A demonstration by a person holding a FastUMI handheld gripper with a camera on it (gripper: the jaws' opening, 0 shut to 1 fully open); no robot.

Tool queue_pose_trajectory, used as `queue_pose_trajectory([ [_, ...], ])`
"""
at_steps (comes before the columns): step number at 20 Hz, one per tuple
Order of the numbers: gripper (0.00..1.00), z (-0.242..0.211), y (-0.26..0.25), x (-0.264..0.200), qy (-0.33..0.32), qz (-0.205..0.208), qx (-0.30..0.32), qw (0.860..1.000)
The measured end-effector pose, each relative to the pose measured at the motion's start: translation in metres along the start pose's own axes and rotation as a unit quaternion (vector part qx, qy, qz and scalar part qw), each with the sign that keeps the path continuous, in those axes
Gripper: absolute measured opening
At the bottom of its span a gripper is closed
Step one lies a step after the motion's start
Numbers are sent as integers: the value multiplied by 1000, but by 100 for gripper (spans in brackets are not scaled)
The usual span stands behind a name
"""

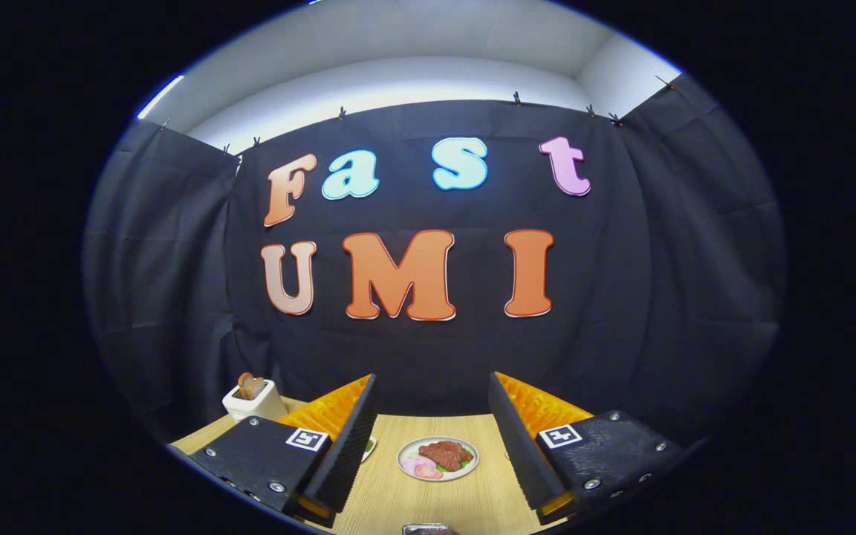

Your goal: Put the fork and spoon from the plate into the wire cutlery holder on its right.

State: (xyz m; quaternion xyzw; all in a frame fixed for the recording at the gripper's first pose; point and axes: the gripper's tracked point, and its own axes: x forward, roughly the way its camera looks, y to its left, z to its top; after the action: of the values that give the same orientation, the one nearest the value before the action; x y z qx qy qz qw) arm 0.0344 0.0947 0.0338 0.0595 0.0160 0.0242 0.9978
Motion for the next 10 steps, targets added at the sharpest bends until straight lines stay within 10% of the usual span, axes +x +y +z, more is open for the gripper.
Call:
queue_pose_trajectory([
  [10,88,12,-8,-3,-24,2,13,1000],
])
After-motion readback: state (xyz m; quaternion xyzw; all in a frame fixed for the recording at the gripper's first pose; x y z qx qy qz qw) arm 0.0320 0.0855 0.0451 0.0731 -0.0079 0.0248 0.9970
